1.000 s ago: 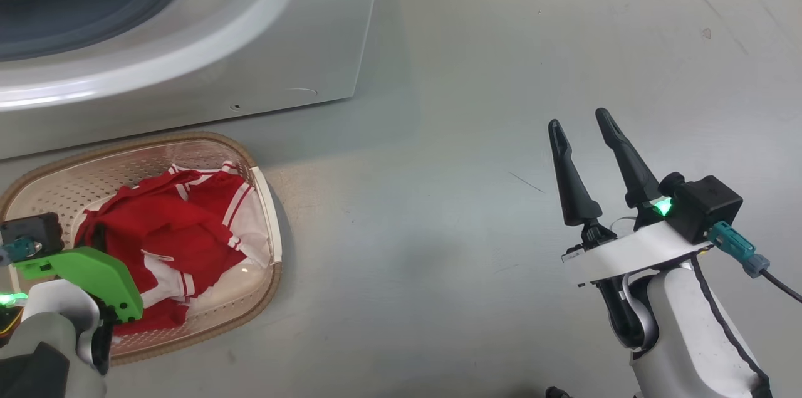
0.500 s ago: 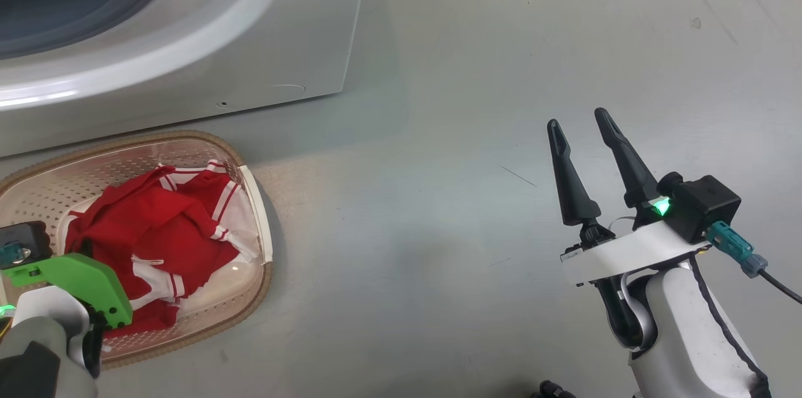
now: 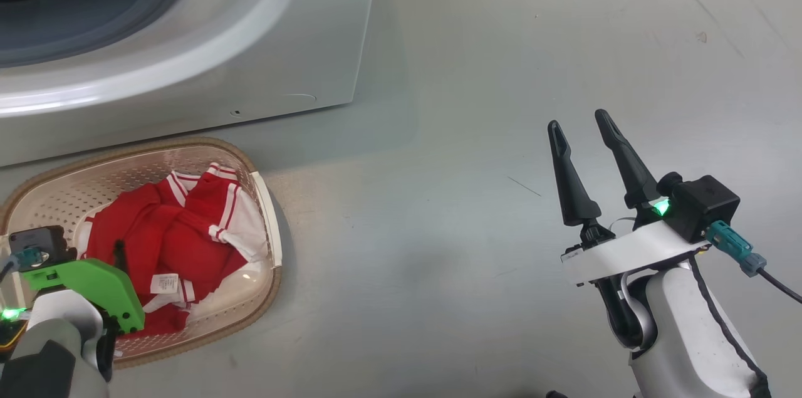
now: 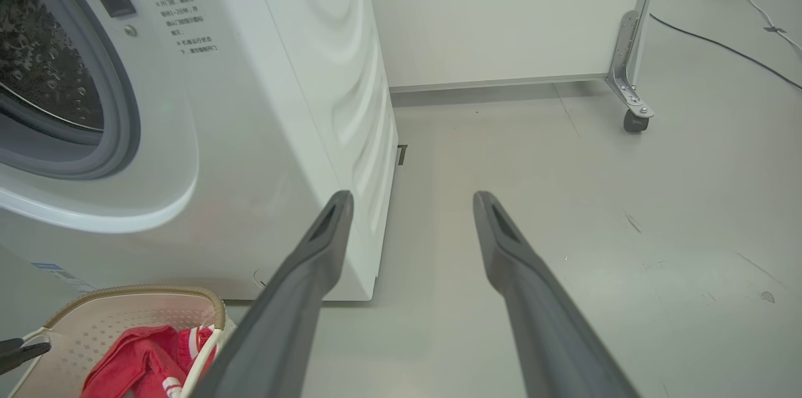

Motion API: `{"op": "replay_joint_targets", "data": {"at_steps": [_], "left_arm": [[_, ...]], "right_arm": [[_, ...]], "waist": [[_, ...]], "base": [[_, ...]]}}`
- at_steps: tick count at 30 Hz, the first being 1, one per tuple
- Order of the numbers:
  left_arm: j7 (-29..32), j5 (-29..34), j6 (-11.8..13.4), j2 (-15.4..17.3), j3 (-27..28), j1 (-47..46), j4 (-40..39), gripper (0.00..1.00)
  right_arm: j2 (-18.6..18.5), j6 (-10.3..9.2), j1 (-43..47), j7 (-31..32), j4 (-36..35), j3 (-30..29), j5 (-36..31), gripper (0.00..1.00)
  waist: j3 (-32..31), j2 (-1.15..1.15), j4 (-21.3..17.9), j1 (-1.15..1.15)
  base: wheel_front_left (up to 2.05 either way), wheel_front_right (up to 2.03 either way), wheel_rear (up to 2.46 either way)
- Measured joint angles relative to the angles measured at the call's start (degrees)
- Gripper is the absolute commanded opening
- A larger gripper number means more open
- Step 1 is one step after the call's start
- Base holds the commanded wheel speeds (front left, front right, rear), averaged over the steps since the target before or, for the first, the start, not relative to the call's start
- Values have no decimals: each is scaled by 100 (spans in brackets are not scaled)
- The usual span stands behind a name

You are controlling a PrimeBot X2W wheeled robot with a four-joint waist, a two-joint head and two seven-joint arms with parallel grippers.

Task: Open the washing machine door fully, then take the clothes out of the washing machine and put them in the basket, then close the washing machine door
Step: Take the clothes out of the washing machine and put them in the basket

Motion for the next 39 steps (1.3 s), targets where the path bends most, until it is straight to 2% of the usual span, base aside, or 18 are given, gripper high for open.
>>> {"op": "replay_joint_targets", "data": {"at_steps": [8,17,25,34,39], "left_arm": [[-358,2,-48,-57,-59,-3,75,100],[-1081,235,-209,-209,-382,-3,-25,100],[-1206,385,-348,-377,-666,-14,-288,100],[-1265,360,-419,-556,-759,-13,-864,100],[-1271,315,-456,-603,-754,26,-1615,100]], "right_arm": [[0,0,-5,0,32,-53,4,100],[-1,0,2,0,136,-127,51,100],[-2,0,142,0,219,-293,55,100],[-1,0,343,0,255,-385,54,100],[-3,0,446,0,152,-360,65,100]], "waist": [[-217,0,59,0],[-645,0,178,0],[-1071,0,383,0],[-1552,0,679,0],[-1823,0,830,0]], "base": [[0,0,0],[0,0,0],[0,0,0],[0,0,0],[0,0,0]]}}
